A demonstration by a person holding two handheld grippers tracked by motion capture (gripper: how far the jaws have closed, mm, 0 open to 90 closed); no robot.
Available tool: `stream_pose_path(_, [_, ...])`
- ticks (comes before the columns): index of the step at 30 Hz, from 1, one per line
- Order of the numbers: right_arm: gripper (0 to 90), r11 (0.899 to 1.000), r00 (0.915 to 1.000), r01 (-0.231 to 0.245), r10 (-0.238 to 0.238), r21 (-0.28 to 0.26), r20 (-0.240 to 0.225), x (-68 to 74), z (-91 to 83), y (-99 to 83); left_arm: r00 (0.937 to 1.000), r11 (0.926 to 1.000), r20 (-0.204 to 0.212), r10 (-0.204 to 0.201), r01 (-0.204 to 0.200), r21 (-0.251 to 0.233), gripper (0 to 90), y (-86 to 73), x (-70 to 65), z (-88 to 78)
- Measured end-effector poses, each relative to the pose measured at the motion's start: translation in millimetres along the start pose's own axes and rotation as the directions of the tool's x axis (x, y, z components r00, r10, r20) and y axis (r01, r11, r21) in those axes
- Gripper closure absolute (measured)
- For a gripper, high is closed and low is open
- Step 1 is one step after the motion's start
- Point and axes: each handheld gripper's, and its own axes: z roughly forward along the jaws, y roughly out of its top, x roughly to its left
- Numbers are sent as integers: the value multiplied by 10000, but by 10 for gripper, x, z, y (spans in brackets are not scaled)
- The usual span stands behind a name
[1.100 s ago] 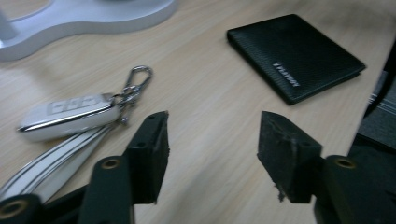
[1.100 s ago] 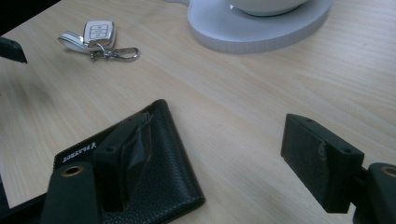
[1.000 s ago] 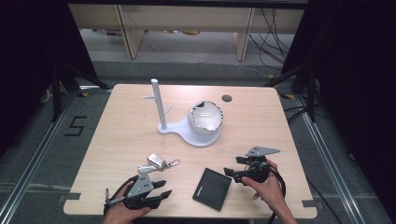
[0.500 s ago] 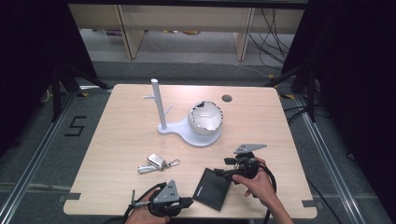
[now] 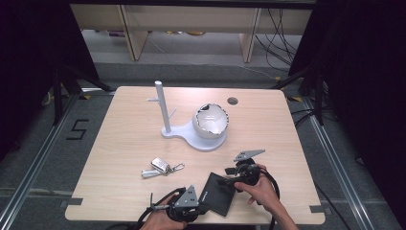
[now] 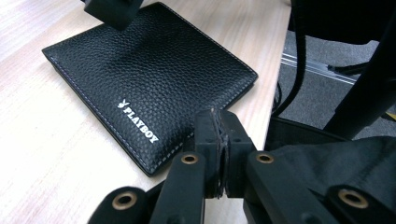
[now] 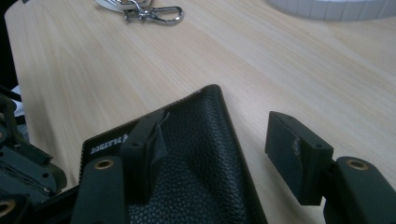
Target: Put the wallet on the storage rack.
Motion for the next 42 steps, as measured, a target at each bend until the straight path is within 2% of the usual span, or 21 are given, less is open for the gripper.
stream_pose_path(1, [389, 9999, 9998, 163, -162, 20, -60, -20, 10, 2, 10000, 9999, -83, 23, -22, 103, 874, 5, 8, 12])
stream_pose_path(4, [385, 9999, 9999, -123, 124, 102, -49, -28, 43, -11, 10000, 9997, 25, 58, -58, 246, 879, 11, 3, 44])
stream_pose_path(11, [394, 9994, 9993, -8, 21, 342, -378, -62, 105, -14, 9999, 9970, -40, 105, -101, 768, 890, 30, 13, 89])
stream_pose_path(12, [397, 9987, 9990, -242, 258, 445, -357, -52, 99, -15, 10000, 9977, 32, -45, 43, 674, 891, 35, 3, 101])
stream_pose_path(15, [406, 9988, 9990, -287, 301, 403, -345, -59, 100, -15, 9999, 9975, -2, -102, 102, 706, 892, 45, 3, 110])
stream_pose_path(17, [416, 9989, 9990, -200, 217, 425, -399, -69, 105, -19, 9999, 9965, -72, 77, -71, 838, 892, 48, 17, 106])
stream_pose_path(22, [439, 9986, 9982, -260, 284, 451, -537, -64, 111, -25, 10000, 9969, -43, 39, -35, 786, 892, 57, 13, 124])
stream_pose_path(24, [455, 9976, 9970, -502, 530, 484, -565, -65, 108, -27, 10000, 9968, -46, 23, -19, 796, 893, 57, 13, 124])
stream_pose_path(26, [468, 9972, 9969, -562, 587, 485, -523, -84, 97, -29, 9998, 9970, -92, -203, 209, 741, 893, 51, 2, 130])
stream_pose_path(27, [473, 9966, 9949, -638, 677, 523, -752, -99, 94, -30, 10000, 9968, -92, 22, -15, 799, 893, 57, 11, 123])
stream_pose_path(30, [511, 9918, 9884, -1161, 1206, 526, -928, -136, 60, -36, 9999, 9967, -109, -33, 42, 811, 893, 58, 9, 124])
stream_pose_path(31, [522, 9899, 9850, -1323, 1370, 513, -1049, -150, 43, -41, 9996, 9969, -90, -259, 264, 735, 893, 53, -3, 129])
stream_pose_path(32, [537, 9857, 9791, -1591, 1646, 547, -1191, -154, 25, -45, 9998, 9969, -118, -155, 163, 769, 893, 55, 2, 126])
stream_pose_path(33, [555, 9881, 9805, -1475, 1517, 427, -1249, -185, 15, -49, 9997, 9966, -140, -193, 204, 804, 893, 54, 0, 125])
stream_pose_path(35, [586, 9809, 9699, -1883, 1934, 479, -1478, -189, -28, -51, 9995, 9969, -100, -290, 297, 732, 893, 54, -7, 130])
stream_pose_path(36, [604, 9856, 9715, -1660, 1691, 327, -1661, -229, -44, -52, 9996, 9963, -151, -233, 245, 820, 893, 54, -2, 125])
stream_pose_path(37, [609, 9847, 9730, -1715, 1743, 311, -1516, -227, -55, -49, 9997, 9966, -151, -213, 224, 795, 893, 53, -2, 126])
stream_pose_path(39, [613, 9867, 9724, -1596, 1624, 305, -1673, -221, -77, -39, 9998, 9974, -44, -178, 180, 696, 893, 55, 3, 131])
stream_pose_path(40, [626, 9814, 9642, -1877, 1918, 395, -1829, -195, -96, -33, 9997, 9973, -62, -250, 254, 696, 893, 53, -2, 132])
stream_pose_path(41, [634, 9818, 9607, -1836, 1896, 482, -2029, -192, -110, -28, 9999, 9967, -140, -89, 100, 805, 893, 55, 3, 124])
stream_pose_path(42, [656, 9886, 9729, -1476, 1504, 286, -1755, -204, -123, -24, 9999, 9969, -123, 4, 6, 791, 893, 56, 8, 124])
